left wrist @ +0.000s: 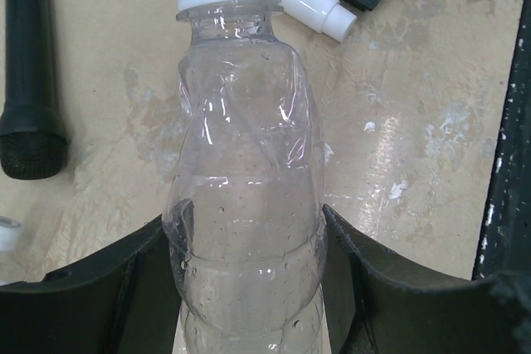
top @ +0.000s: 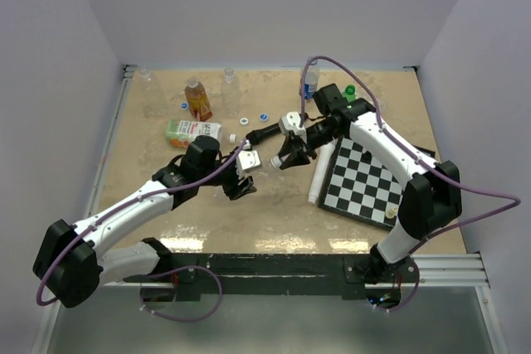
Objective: Unscrew the bottle caps
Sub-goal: Unscrew the bottle cap from the plastic bottle.
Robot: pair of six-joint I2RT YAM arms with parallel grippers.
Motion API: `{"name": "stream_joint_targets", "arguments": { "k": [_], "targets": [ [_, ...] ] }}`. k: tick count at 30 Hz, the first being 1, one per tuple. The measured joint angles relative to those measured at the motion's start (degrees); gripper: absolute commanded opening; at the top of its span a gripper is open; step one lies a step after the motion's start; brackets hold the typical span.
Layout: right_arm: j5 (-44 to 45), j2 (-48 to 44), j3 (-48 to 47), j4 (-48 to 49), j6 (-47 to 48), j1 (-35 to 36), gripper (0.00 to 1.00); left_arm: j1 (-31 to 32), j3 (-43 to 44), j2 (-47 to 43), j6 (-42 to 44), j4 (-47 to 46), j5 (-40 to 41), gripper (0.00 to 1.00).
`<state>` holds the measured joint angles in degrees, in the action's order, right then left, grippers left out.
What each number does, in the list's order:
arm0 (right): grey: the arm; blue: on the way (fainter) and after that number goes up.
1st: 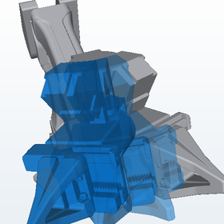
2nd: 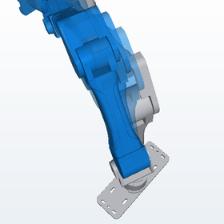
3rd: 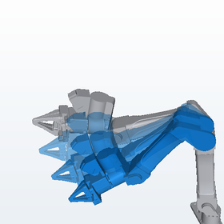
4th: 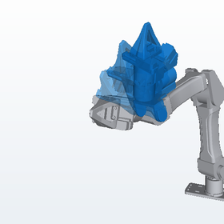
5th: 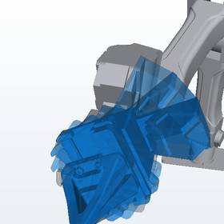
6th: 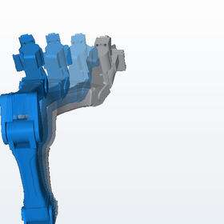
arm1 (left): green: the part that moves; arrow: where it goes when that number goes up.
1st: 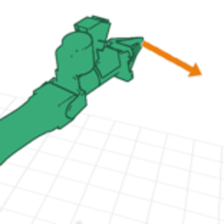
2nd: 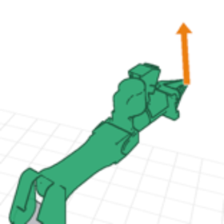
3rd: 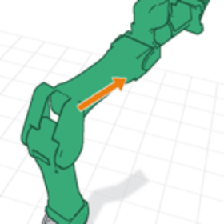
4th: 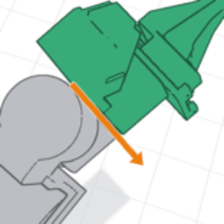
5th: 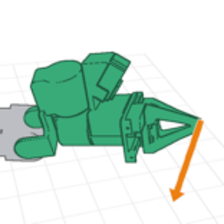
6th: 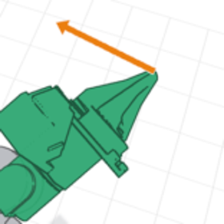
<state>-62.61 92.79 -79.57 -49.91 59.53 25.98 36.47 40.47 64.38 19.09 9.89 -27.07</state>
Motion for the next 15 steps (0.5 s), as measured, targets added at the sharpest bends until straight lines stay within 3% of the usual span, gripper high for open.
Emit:
{"name": "stream_joint_targets", "arguments": {
  "k": [2,5,10,14,15],
  "targets": [
    [0.83,0.11,-0.44,-5.57,12.94,0.2,0.0,0.39,-0.13,0.04,0.0,0.31,-1.01,0.12],
    [3.52,-2.62,2.19,-6.32,22.8,0.98,0.0,0.92,-0.5,0.11,0.0,0.5,-2.1,0.11],
    [12.15,-11.04,8.52,1.11,25.59,4.7,0.0,1.2,-0.83,0.11,0.17,0.46,-3.63,0.11],
    [14.19,-12.98,10.19,4.0,24.57,5.38,0.0,1.18,-0.83,0.11,0.17,-0.09,-3.65,0.11],
    [14.27,-13.33,10.84,4.79,23.78,5.4,0.05,1.18,-0.83,0.11,0.17,0.0,-3.61,0.11]
  ]
}}
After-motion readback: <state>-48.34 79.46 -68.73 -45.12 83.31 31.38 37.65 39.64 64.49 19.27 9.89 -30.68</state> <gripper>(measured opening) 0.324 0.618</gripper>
